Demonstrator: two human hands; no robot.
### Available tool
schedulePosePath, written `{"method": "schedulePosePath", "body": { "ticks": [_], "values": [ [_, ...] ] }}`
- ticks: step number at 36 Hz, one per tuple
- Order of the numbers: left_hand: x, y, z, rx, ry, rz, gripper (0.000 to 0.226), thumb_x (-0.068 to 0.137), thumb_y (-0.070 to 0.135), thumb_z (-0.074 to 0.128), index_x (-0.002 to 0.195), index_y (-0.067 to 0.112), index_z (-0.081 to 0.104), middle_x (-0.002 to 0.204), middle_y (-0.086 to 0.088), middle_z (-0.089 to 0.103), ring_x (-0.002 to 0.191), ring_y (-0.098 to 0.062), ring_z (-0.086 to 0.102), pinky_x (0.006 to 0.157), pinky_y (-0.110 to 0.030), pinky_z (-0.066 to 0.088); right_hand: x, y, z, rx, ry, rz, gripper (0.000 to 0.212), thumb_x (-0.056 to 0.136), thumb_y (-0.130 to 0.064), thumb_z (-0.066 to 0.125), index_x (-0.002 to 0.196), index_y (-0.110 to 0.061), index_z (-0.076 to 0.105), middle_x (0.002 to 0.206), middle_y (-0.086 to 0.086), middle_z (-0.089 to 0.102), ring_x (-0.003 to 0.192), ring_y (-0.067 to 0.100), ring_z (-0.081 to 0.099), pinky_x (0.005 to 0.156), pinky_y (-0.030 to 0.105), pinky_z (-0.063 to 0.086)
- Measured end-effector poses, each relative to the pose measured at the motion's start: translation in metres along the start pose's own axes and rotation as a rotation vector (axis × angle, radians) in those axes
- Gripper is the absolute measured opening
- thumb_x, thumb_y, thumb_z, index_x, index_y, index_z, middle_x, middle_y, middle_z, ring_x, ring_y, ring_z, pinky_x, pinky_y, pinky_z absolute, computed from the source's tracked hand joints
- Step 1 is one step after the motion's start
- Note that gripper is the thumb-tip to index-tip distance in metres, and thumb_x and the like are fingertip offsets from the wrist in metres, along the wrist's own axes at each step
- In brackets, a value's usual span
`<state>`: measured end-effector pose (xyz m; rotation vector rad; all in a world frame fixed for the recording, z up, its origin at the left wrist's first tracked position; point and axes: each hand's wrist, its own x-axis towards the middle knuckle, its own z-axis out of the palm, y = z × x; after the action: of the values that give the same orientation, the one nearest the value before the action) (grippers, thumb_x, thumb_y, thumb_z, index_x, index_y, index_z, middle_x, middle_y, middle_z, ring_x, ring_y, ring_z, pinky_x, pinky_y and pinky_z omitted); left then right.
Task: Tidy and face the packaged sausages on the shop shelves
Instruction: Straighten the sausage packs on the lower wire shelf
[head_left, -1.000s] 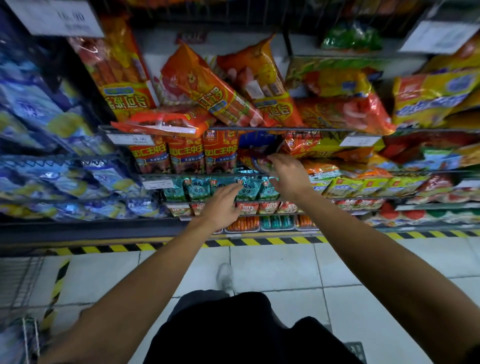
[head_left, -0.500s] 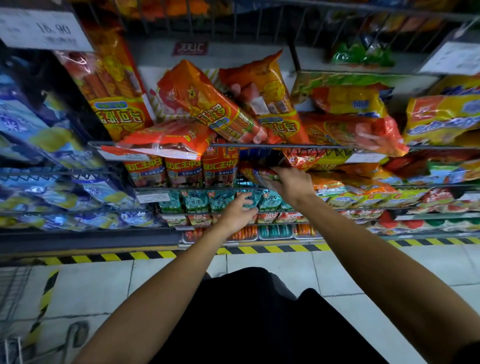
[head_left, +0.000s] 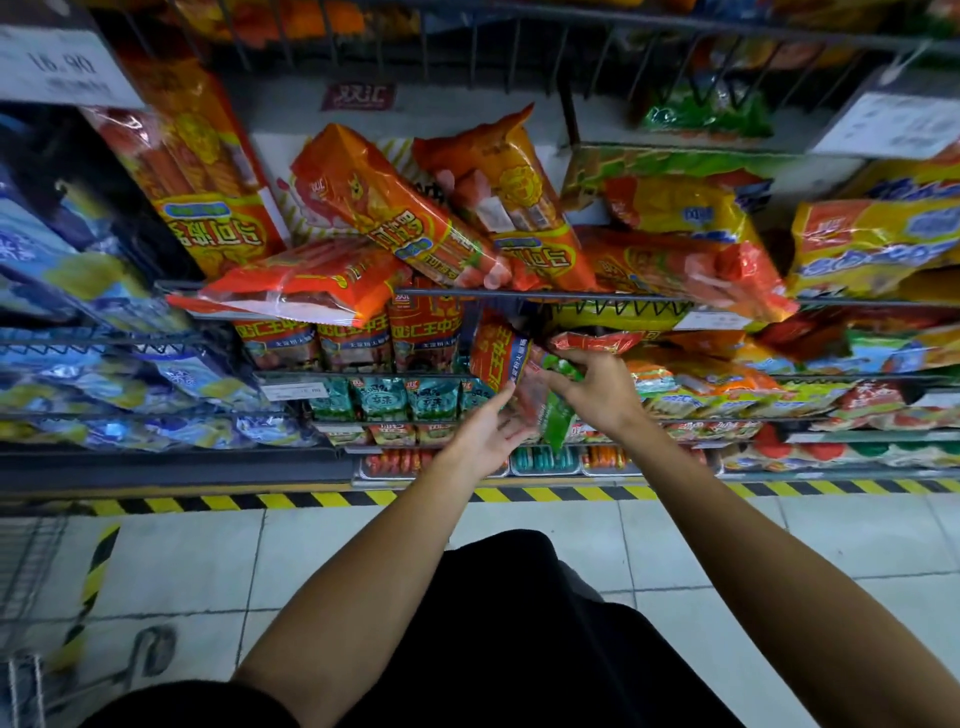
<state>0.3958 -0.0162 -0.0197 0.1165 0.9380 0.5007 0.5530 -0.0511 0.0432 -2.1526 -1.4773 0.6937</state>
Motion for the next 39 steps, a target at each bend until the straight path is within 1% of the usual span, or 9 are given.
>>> {"method": "schedulePosePath", "body": {
  "ticks": [6, 10, 14, 16, 18, 22, 29, 35, 39],
  "values": [
    [-0.01, 0.001, -0.013, 0.008, 0.033, 0.043, 0.041, 0.096, 0.018, 0.069, 0.132, 0.005, 0.056, 0.114, -0.017, 0.073, 0.094, -0.024, 0.073, 0.085, -0.04, 0.057, -0.003, 0.019, 0.008, 0.318, -0.186, 0.186, 0.067, 0.088, -0.045, 0.076, 0.139, -0.005, 0.06, 0.133, 0.007, 0.066, 0.119, 0.024, 0.064, 0.104, 0.045, 0.052],
    [-0.015, 0.004, -0.034, 0.098, 0.022, 0.086, 0.048, 0.091, 0.009, 0.072, 0.135, 0.007, 0.055, 0.128, -0.018, 0.07, 0.103, -0.026, 0.072, 0.087, -0.038, 0.06, -0.01, 0.028, 0.014, 0.43, -0.347, 0.3, 0.077, 0.078, -0.035, 0.085, 0.141, -0.005, 0.054, 0.134, 0.01, 0.062, 0.122, 0.025, 0.06, 0.107, 0.046, 0.049],
    [-0.02, 0.012, -0.05, 0.342, 0.025, 0.157, 0.047, 0.088, 0.008, 0.076, 0.13, 0.01, 0.057, 0.129, -0.016, 0.068, 0.107, -0.024, 0.07, 0.084, -0.036, 0.059, -0.016, 0.036, 0.022, 0.515, -0.467, 0.335, 0.059, 0.084, 0.001, 0.078, 0.138, 0.003, 0.053, 0.1, 0.021, 0.076, 0.086, 0.024, 0.076, 0.082, 0.032, 0.062],
    [-0.023, 0.019, -0.052, 0.472, 0.025, 0.199, 0.047, 0.083, 0.01, 0.08, 0.124, 0.015, 0.058, 0.125, -0.012, 0.071, 0.107, -0.022, 0.07, 0.083, -0.035, 0.057, -0.017, 0.036, 0.026, 0.506, -0.498, 0.307, 0.059, 0.087, 0.012, 0.071, 0.14, 0.004, 0.048, 0.112, 0.042, 0.065, 0.101, 0.043, 0.071, 0.08, 0.028, 0.062],
    [-0.025, 0.024, -0.052, 0.549, 0.04, 0.242, 0.043, 0.084, 0.007, 0.08, 0.12, 0.017, 0.058, 0.118, -0.01, 0.074, 0.106, -0.023, 0.072, 0.084, -0.036, 0.057, -0.016, 0.034, 0.031, 0.489, -0.52, 0.291, 0.067, 0.086, 0.012, 0.071, 0.146, 0.004, 0.043, 0.118, 0.035, 0.067, 0.108, 0.042, 0.069, 0.095, 0.042, 0.059],
    [-0.025, 0.033, -0.052, 0.667, 0.091, 0.358, 0.046, 0.082, 0.007, 0.083, 0.122, 0.01, 0.059, 0.115, -0.009, 0.074, 0.109, -0.027, 0.072, 0.094, -0.048, 0.058, -0.015, 0.023, 0.035, 0.5, -0.496, 0.227, 0.057, 0.09, -0.003, 0.074, 0.143, -0.007, 0.051, 0.106, 0.01, 0.077, 0.1, 0.02, 0.074, 0.094, 0.033, 0.058],
    [-0.035, 0.055, -0.052, 0.804, 0.095, 0.504, 0.047, 0.082, 0.005, 0.084, 0.122, 0.005, 0.06, 0.117, -0.006, 0.073, 0.104, -0.012, 0.073, 0.089, -0.025, 0.059, -0.012, 0.004, 0.045, 0.495, -0.38, 0.101, 0.053, 0.09, 0.0, 0.074, 0.137, -0.007, 0.051, 0.108, -0.003, 0.07, 0.096, 0.004, 0.067, 0.087, 0.016, 0.056],
    [-0.041, 0.064, -0.057, 1.038, 0.086, 0.611, 0.042, 0.079, 0.009, 0.088, 0.113, 0.012, 0.064, 0.112, 0.005, 0.07, 0.103, 0.0, 0.067, 0.088, -0.012, 0.05, -0.014, 0.001, 0.055, 0.353, -0.209, 0.081, 0.049, 0.086, -0.012, 0.081, 0.129, -0.011, 0.059, 0.12, 0.005, 0.072, 0.109, 0.02, 0.068, 0.1, 0.042, 0.055],
    [-0.04, 0.062, -0.058, 1.138, 0.05, 0.774, 0.038, 0.074, 0.01, 0.09, 0.104, 0.022, 0.07, 0.114, 0.009, 0.073, 0.115, -0.006, 0.064, 0.104, -0.03, 0.045, -0.018, 0.003, 0.063, 0.395, -0.088, 0.051, 0.046, 0.087, -0.001, 0.077, 0.126, -0.022, 0.065, 0.114, -0.006, 0.072, 0.103, 0.016, 0.068, 0.096, 0.049, 0.057]
  ]
}}
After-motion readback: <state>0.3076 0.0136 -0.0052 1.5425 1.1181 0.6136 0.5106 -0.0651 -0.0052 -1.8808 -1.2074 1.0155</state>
